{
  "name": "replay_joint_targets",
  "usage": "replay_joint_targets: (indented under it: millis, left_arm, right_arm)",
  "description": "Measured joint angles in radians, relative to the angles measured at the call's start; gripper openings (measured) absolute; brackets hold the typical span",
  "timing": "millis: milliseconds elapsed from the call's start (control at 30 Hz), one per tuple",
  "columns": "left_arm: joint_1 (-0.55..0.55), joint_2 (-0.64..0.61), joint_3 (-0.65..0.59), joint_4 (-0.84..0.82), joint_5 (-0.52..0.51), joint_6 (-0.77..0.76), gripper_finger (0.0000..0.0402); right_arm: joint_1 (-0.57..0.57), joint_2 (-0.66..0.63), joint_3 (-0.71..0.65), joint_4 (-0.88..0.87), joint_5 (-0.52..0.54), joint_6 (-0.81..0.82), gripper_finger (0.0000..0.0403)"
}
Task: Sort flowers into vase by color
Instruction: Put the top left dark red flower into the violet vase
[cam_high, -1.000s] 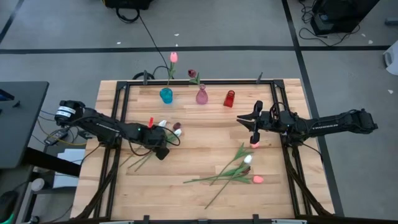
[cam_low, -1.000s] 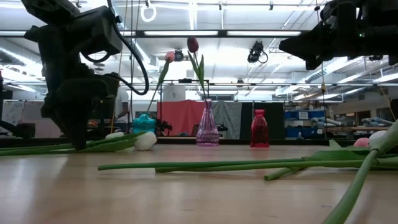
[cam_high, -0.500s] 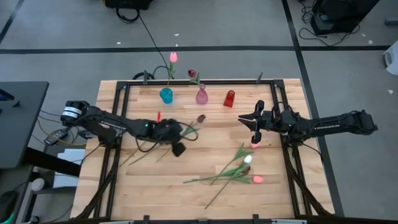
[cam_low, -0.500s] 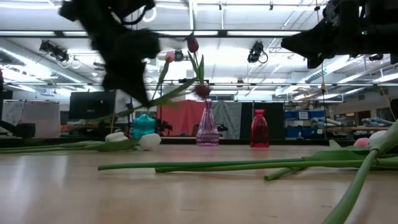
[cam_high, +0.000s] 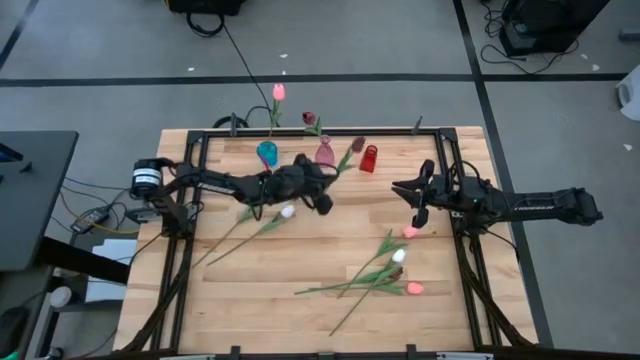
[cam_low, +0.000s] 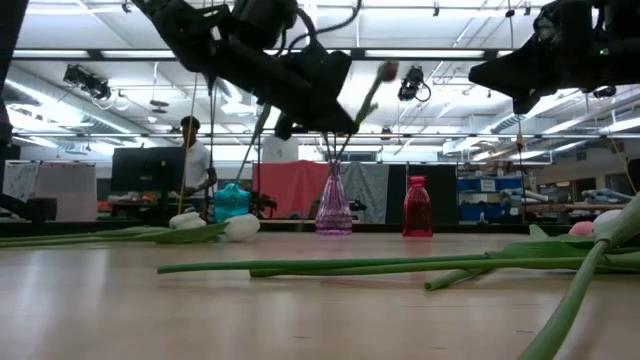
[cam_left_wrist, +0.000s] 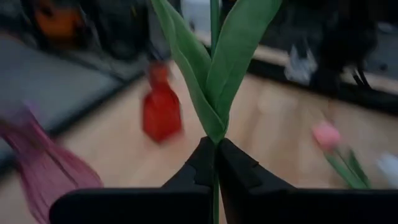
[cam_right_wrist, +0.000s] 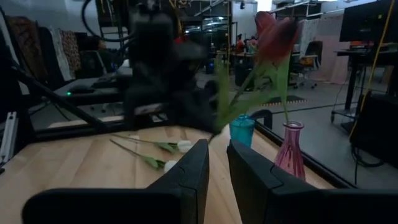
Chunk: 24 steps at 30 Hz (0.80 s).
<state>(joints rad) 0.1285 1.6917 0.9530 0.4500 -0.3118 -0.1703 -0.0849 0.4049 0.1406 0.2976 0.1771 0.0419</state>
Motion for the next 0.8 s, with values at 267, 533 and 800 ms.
replay_joint_targets:
  millis: [267, 533, 800]
  left_arm:
    - [0.033, 0.0, 0.001, 0.348, -0.065, 0.386, 0.0013]
    - [0.086, 0.0, 0.148, 0.289, -0.011, 0.467, 0.001]
    - [0.16, 0.0, 0.2, 0.277, 0.024, 0.482, 0.0008]
  right_arm:
    - [0.0, 0.014, 0.0, 0.0, -0.018, 0.016, 0.0075]
    - [0.0, 0.048, 0.0, 0.039, -0.021, 0.017, 0.0075]
    - [0.0, 0.079, 0.0, 0.077, -0.024, 0.016, 0.0075]
